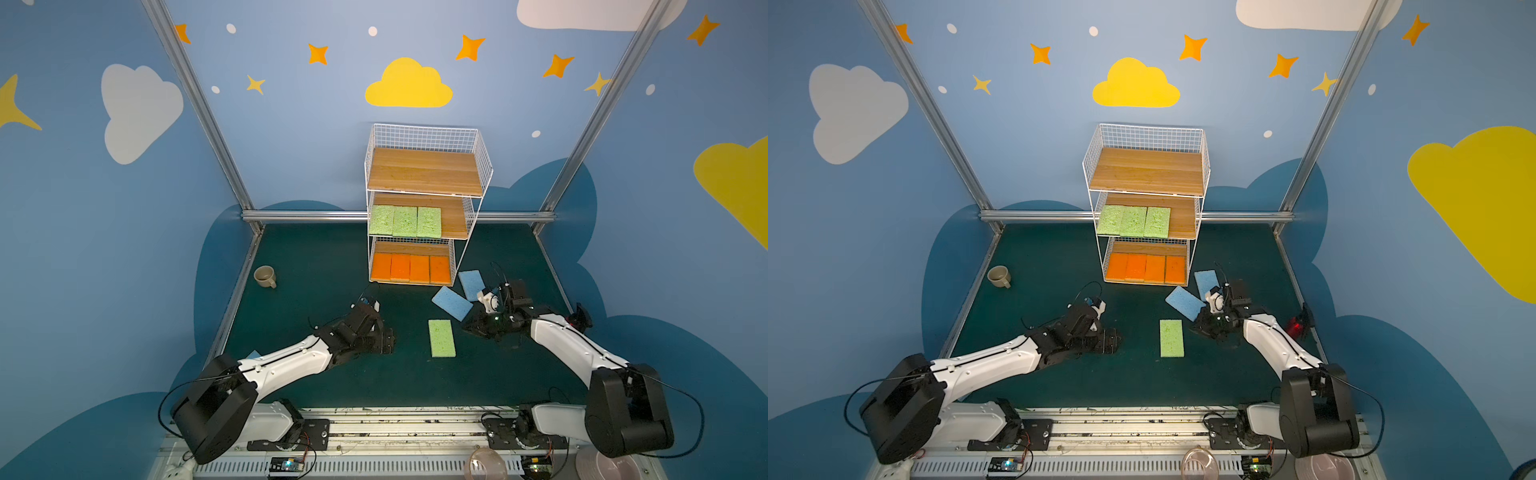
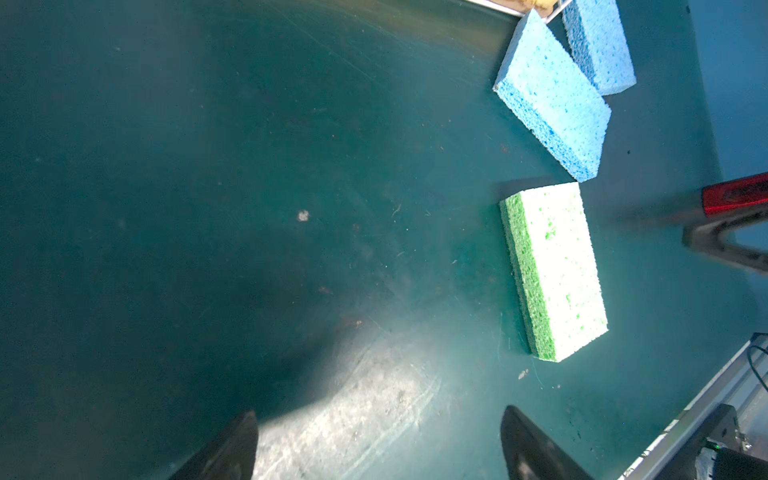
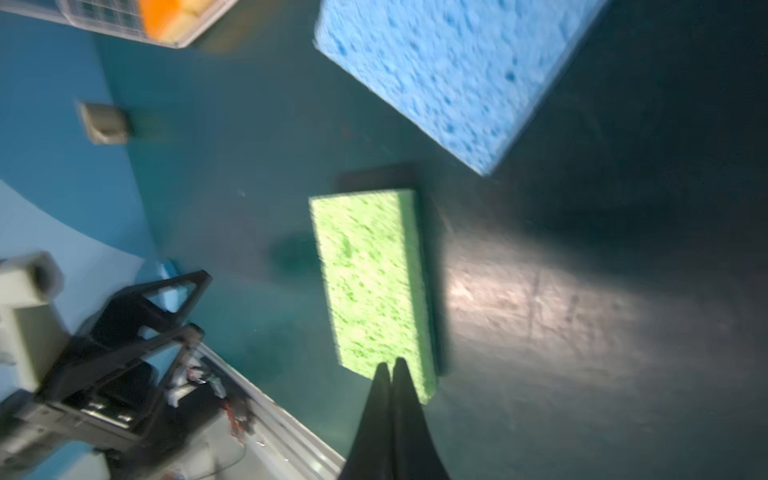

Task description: Place and organize the cleaning sponges onto the shelf

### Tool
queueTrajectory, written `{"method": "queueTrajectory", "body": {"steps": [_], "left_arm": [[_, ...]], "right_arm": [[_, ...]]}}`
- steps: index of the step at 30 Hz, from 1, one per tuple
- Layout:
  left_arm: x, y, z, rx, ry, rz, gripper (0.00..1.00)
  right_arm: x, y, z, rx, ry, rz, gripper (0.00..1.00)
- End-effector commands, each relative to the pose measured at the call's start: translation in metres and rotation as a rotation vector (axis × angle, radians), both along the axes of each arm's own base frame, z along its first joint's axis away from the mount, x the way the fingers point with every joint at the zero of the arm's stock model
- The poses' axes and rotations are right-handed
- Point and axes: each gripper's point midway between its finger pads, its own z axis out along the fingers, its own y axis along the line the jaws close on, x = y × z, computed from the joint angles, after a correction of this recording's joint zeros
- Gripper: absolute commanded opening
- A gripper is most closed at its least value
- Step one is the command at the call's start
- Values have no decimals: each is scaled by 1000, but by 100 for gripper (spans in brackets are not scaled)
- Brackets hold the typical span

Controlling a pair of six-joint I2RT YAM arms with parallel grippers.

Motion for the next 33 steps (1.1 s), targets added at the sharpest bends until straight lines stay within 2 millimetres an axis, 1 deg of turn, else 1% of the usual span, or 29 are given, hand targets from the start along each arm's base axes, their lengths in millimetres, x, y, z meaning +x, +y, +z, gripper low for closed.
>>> {"method": "queueTrajectory", "body": {"steps": [1,5,7,8,9,13,16,18,21,24,25,26,28,30,31,33], "left_arm": [[3,-3,0,5,5,-16,91],[1,0,-3,12,16,-18,91],[-1,2,-3,14,14,-13,92],[-1,4,-4,15,14,-3,92],[-2,5,-5,15,13,3,92],[-2,9,-7,16,14,13,92],[-2,9,-6,20,16,11,92],[-3,11,-5,26,16,10,92],[-2,15,-2,29,11,18,92],[-1,20,2,22,2,30,93],[-1,22,3,20,0,33,93],[0,23,3,17,-2,36,93],[1,26,2,14,-3,45,94],[2,27,0,6,6,52,98],[2,27,0,2,9,54,99],[4,27,0,-1,11,57,100]], "right_arm": [[-19,-2,-30,-32,115,6,0],[-17,8,-44,-32,146,30,0],[-18,14,-48,-40,157,49,0],[-18,17,-48,-53,159,64,0],[-14,20,-46,-60,147,74,0],[-12,39,-47,-40,149,103,0],[-8,48,-51,-40,156,116,0],[-6,50,-53,-39,161,117,0],[-5,51,-49,-40,152,124,0],[-8,50,-36,-53,112,157,0],[-10,49,-29,-71,92,176,2],[-12,49,-23,-90,72,198,7],[-19,53,-8,-130,23,269,20],[-28,62,6,-164,-20,362,31],[-34,66,11,-195,-33,412,35],[-43,72,16,-270,-65,502,40]]}}
